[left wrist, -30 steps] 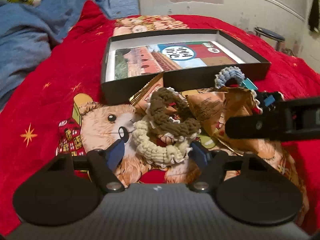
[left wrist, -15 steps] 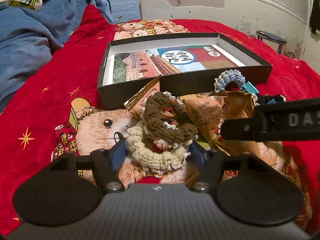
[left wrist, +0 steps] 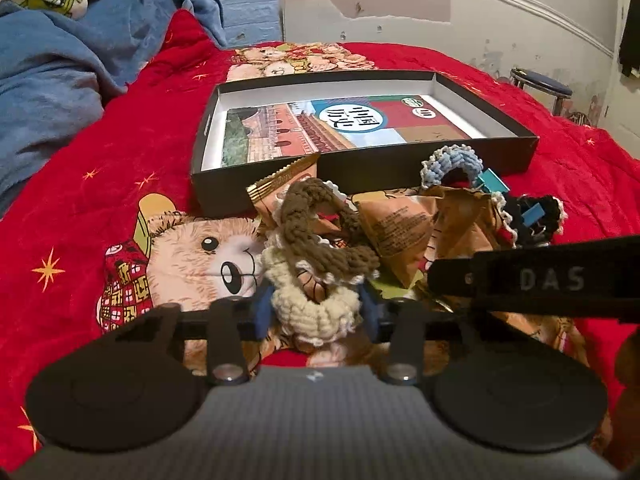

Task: Organize objects
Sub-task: 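Grasp the cream knitted hair tie with the left tool while the right tool grasps a brown snack packet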

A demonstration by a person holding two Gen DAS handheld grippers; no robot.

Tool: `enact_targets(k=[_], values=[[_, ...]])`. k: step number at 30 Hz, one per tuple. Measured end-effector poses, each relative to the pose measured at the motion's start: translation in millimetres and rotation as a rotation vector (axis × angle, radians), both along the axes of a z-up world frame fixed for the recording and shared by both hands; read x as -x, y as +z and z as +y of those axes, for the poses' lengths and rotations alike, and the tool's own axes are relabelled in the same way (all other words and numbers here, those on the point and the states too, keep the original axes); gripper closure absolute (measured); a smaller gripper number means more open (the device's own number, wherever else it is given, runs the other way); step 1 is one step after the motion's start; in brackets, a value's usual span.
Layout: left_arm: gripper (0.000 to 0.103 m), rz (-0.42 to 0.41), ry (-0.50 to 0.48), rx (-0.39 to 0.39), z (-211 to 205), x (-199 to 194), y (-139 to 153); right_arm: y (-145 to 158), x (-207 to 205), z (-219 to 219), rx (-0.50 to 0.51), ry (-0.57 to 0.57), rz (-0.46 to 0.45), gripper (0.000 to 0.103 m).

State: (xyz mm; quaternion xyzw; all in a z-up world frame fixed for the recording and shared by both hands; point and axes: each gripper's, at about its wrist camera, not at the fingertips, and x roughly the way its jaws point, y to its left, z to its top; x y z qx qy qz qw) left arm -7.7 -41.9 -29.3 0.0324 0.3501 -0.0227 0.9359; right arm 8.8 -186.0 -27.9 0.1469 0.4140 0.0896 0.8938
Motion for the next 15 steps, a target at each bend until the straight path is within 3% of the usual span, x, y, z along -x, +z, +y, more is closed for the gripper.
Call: enact_targets(k=[3, 15], values=[[0.071, -0.001, -0.012, -0.009, -3.2, 0.8, 0.1, 0.5, 0.8, 1.7, 0.015, 0.003, -0.004, 0.062], [0.079, 0.000, 0.028, 0.001, 2.2, 4.6, 4.3, 1.6, -0.1, -0.4, 0.003, 0.009, 0.000, 0.065]])
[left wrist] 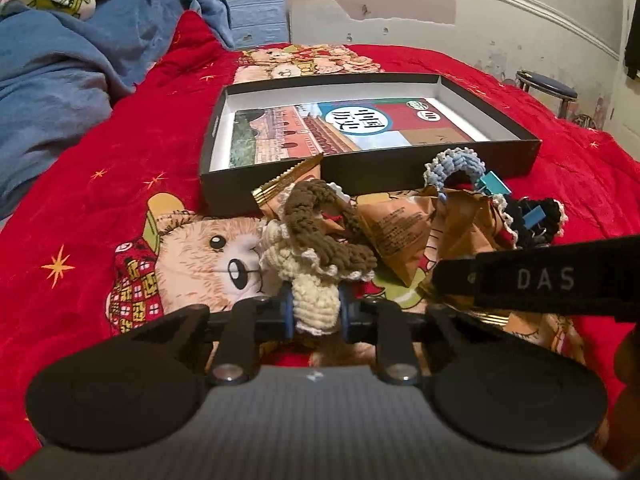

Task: Organize objects
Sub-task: 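Grasp the cream knitted hair tie with the left tool while the right tool grasps a brown snack packet, then lift both held items and carry them toward the black box lid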

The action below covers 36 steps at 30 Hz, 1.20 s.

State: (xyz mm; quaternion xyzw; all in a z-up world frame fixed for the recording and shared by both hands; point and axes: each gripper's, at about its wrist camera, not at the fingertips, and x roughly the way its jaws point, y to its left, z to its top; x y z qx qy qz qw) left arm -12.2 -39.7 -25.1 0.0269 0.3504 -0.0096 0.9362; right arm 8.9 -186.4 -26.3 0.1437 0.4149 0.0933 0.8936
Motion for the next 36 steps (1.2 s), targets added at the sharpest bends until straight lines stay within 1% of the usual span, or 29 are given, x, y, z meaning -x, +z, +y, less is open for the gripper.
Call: enact_targets(k=[4, 8, 13, 18, 24, 28, 32, 36], values=[[0.079, 0.003, 0.028, -0.003, 4, 2, 2, 1, 0, -1, -0.008, 0.004, 0.003, 0.067], [0.079, -0.024, 0.068, -0.022, 5, 7, 6, 2, 3, -1, -0.015, 0.012, 0.002, 0.068], [0.079, -0.034, 0.097, -0.017, 7, 12, 9, 3, 6, 0, -0.024, 0.023, 0.005, 0.068], [0.079, -0.064, 0.091, -0.036, 5, 18, 16, 5, 8, -2, -0.058, 0.035, 0.008, 0.068], [0.079, -0.084, 0.089, -0.042, 4, 20, 20, 9, 11, -1, -0.081, 0.053, -0.016, 0.068], [0.079, -0.092, 0.093, -0.037, 5, 21, 23, 13, 13, 0, -0.087, 0.062, -0.039, 0.068], [0.079, -0.101, 0.097, -0.039, 7, 23, 25, 14, 14, 1, -0.094, 0.069, -0.037, 0.068], [0.079, -0.123, 0.100, -0.041, 8, 27, 30, 17, 15, 3, -0.089, 0.074, -0.055, 0.068]])
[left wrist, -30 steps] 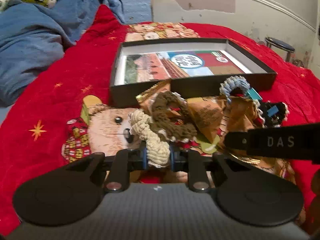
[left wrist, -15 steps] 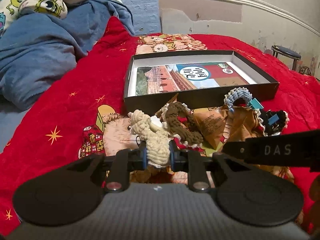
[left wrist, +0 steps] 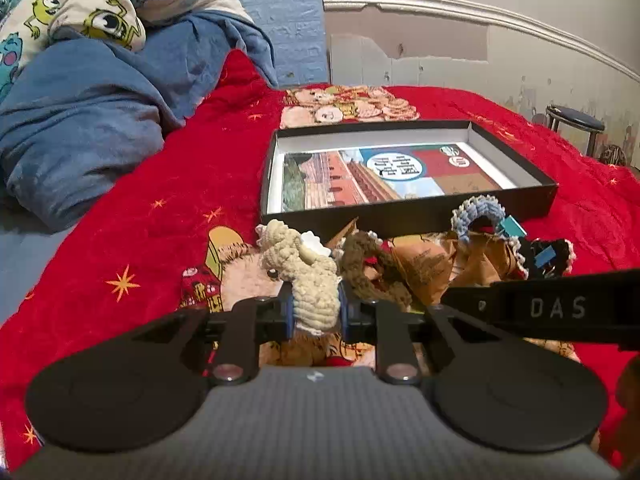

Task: Organize objects
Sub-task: 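Lift both held items and carry them toward the black box lid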

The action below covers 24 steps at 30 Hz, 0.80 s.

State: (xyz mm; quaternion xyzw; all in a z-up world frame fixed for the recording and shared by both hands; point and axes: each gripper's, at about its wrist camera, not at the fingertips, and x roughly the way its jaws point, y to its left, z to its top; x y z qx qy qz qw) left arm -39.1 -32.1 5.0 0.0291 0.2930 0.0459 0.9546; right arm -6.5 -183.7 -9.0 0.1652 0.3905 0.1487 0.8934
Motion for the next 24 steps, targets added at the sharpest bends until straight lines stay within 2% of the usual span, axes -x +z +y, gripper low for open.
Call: enact_targets(k=[15, 24], values=[[0.079, -0.048, -0.003, 0.015, 4, 1, 15, 16, 4, -3, -0.049, 0.014, -0.089, 0.068], [0.079, -0.058, -0.016, -0.013, 0, -3, 15, 24, -2, -2, -0.073, 0.022, -0.123, 0.068]])
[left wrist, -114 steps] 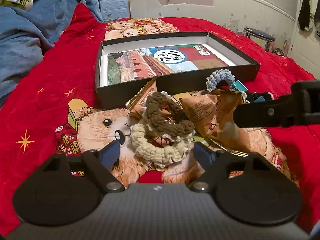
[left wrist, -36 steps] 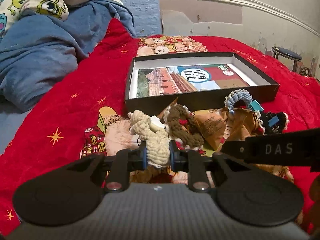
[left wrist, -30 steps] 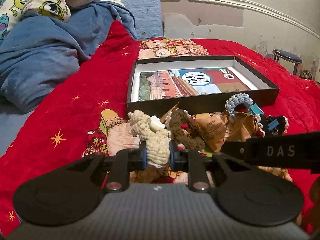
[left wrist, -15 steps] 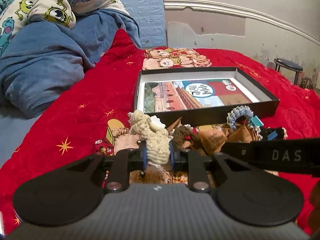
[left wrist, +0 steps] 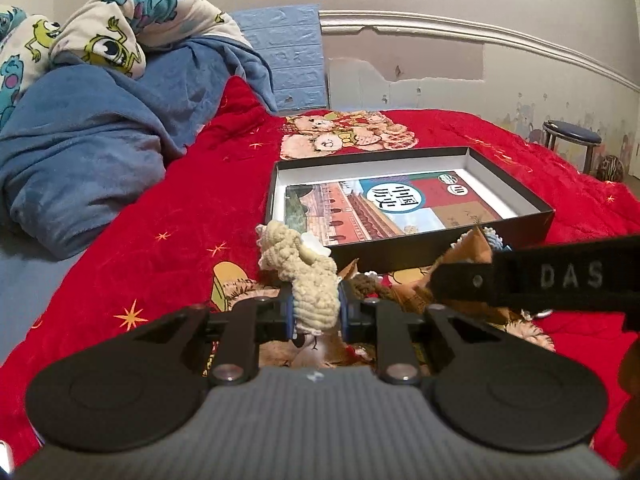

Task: Organize objects
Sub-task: 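Lift both held items and carry them toward the black box lid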

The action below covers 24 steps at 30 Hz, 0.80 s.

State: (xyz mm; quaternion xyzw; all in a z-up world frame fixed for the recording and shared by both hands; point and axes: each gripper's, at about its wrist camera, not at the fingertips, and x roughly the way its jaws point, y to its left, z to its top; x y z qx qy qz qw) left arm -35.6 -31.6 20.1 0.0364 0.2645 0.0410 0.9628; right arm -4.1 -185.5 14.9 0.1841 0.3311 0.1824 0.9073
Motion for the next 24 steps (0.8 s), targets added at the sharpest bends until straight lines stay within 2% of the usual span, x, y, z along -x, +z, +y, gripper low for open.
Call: enact_targets(k=[9, 24], values=[[0.079, 0.000, -0.013, 0.042, 2, -3, 3, 13, -6, 0, -0.016, -0.007, -0.037, 0.068], [0.079, -0.019, -0.035, 0.062, 2, 1, 12, 37, -3, 4, -0.002, -0.013, -0.106, 0.068]])
